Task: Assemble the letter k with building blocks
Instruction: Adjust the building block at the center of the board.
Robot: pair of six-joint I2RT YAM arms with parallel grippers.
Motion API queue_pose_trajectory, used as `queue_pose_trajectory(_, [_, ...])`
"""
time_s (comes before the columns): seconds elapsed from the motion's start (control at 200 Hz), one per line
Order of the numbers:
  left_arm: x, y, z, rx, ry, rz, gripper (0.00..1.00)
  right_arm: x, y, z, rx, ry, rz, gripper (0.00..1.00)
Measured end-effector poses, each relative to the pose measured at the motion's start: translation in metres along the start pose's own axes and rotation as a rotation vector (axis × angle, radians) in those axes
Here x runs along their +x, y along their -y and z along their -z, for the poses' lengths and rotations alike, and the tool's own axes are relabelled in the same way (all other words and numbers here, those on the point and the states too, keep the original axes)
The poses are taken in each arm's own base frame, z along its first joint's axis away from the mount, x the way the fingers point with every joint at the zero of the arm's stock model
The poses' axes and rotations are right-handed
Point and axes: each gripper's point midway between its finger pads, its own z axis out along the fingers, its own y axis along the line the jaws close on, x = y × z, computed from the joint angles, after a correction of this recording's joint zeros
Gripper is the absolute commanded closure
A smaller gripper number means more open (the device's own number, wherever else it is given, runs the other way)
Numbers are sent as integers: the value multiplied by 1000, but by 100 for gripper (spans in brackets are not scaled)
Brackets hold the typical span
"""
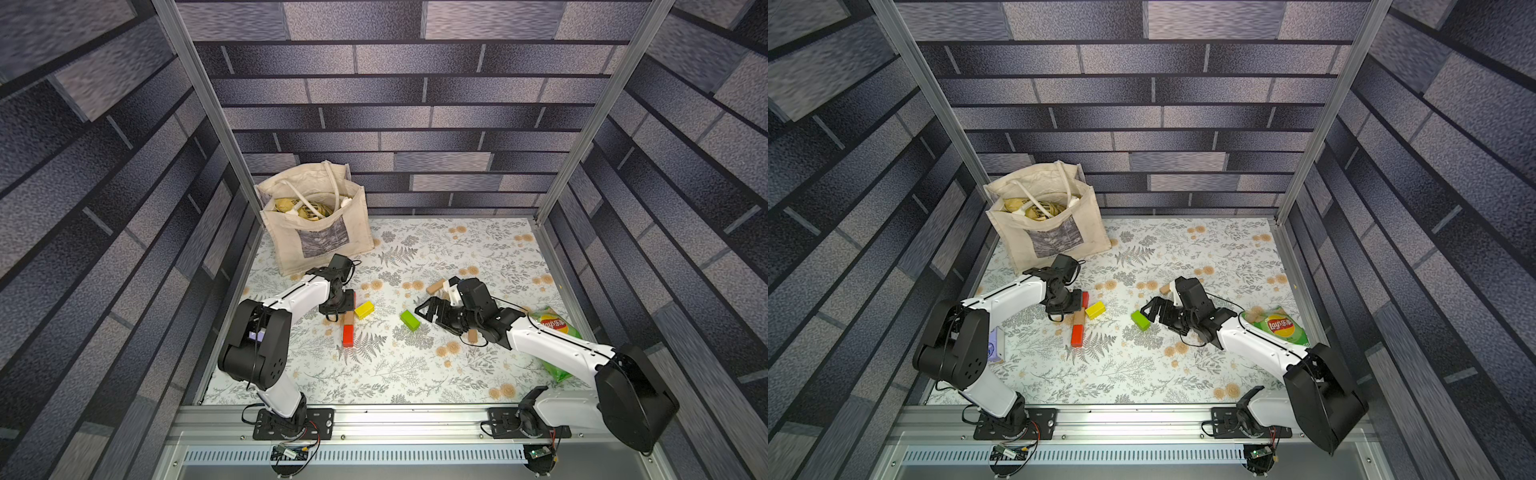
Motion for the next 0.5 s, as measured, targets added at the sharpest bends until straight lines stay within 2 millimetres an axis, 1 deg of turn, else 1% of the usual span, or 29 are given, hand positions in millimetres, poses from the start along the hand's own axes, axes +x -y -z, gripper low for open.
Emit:
queue_pose_trajectory(0.276, [1,4,0,14,-4,-4,92,0,0,0,0,0,0,0])
queue_pose_trajectory(0.501, [4,4,-4,12,-19,-6,92,0,0,0,0,0,0,0])
